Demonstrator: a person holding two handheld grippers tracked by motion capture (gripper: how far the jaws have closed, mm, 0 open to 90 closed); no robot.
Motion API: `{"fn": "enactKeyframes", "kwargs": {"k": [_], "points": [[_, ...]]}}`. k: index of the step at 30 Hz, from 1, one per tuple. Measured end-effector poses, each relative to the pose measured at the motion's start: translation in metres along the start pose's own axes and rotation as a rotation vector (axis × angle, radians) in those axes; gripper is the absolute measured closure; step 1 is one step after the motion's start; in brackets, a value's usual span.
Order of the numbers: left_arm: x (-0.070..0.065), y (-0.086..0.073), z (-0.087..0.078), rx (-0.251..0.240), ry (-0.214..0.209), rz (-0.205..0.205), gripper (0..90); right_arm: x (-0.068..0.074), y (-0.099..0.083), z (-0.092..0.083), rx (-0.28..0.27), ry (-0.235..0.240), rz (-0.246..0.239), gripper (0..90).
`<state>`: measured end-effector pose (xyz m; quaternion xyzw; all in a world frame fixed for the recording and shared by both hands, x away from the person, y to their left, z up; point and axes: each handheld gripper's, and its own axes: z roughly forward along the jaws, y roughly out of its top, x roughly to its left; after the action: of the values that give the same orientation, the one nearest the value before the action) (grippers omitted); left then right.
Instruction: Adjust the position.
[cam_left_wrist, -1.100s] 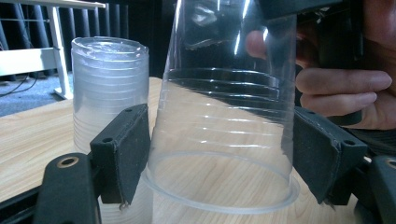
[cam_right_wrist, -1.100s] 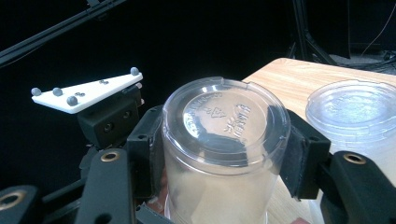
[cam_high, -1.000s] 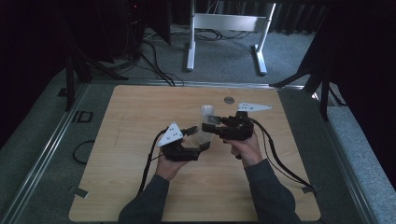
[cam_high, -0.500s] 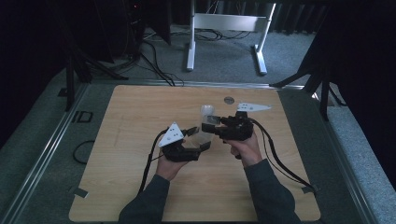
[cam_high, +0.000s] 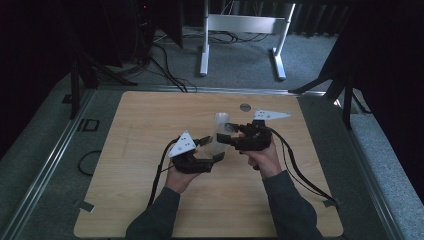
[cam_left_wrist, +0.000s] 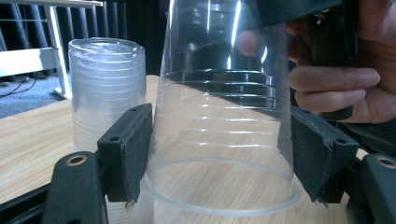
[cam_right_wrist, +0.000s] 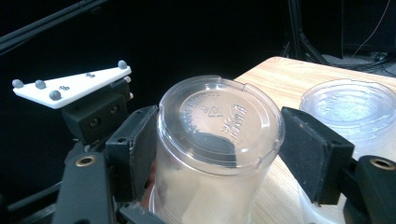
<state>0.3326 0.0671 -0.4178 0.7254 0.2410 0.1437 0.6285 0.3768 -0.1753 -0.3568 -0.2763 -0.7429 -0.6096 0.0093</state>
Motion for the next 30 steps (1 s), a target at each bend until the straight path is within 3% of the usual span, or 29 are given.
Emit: {"fn": "enactKeyframes", "kwargs": {"k": [16,30], "points": [[0.008,0.003,-0.01,0.016,0.003,-0.001,27.9,-0.002,0.004,-0.012,0.018,-0.006,-0.051,30.8],[0.014,0.004,-0.021,0.053,-0.006,0.015,28.5,0.001,0.005,-0.021,0.079,0.005,-0.105,27.7]]}}
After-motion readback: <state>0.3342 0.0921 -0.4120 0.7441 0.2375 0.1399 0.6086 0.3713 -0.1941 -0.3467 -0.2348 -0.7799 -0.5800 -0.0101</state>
